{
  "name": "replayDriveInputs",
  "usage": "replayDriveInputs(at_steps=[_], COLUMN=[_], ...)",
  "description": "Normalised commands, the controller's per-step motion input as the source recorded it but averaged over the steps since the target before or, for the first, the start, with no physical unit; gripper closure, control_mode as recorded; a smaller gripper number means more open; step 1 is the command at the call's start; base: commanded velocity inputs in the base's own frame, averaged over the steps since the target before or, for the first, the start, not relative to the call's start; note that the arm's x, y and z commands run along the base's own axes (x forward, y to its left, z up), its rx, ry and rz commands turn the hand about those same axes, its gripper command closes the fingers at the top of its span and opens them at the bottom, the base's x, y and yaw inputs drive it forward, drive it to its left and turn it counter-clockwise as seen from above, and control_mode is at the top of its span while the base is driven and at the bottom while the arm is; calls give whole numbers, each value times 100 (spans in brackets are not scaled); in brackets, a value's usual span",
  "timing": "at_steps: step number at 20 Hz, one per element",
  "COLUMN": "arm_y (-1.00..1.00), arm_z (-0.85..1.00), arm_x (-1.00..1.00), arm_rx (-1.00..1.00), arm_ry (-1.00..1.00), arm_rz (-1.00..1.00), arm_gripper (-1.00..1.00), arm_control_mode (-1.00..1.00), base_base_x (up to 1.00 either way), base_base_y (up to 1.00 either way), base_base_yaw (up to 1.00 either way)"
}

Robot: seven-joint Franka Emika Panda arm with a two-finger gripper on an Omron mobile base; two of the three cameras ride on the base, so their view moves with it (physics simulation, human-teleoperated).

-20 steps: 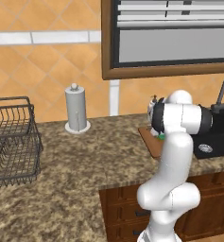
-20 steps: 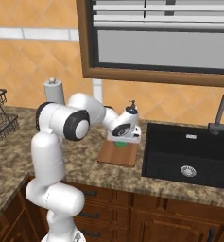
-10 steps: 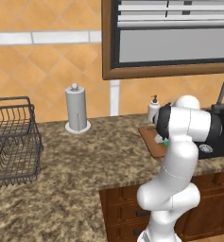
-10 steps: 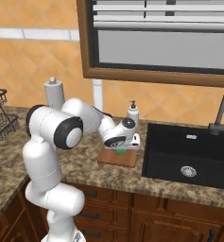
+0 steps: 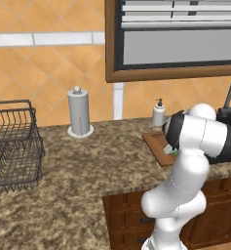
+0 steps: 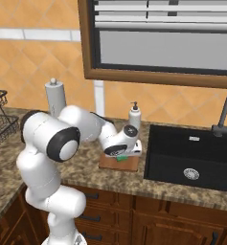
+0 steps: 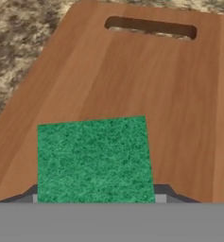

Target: Pick up the sponge from the counter and clean the cutting board by briefly scrubbing or pressing down on the cutting board. Once finished, release the sponge.

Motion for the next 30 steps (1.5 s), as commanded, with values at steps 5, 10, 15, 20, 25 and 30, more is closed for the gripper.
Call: replayDriveInputs(at_steps=[5,10,15,20,25,30], arm_y=[0,0,-7,-58,-76,-28], arm_z=[0,0,0,0,-4,0], arm_x=[-71,-49,15,12,0,23], arm_rx=[1,0,0,0,0,0], arm_ry=[3,3,10,6,0,0], arm_rz=[16,17,11,8,7,1], arm_gripper=[100,100,100,100,100,100], arm_control_mode=[-100,-100,-100,-100,-100,-100], base_base_x=[0,0,0,0,0,0], base_base_y=[0,0,0,0,0,0], base_base_yaw=[0,0,0,0,0,0])
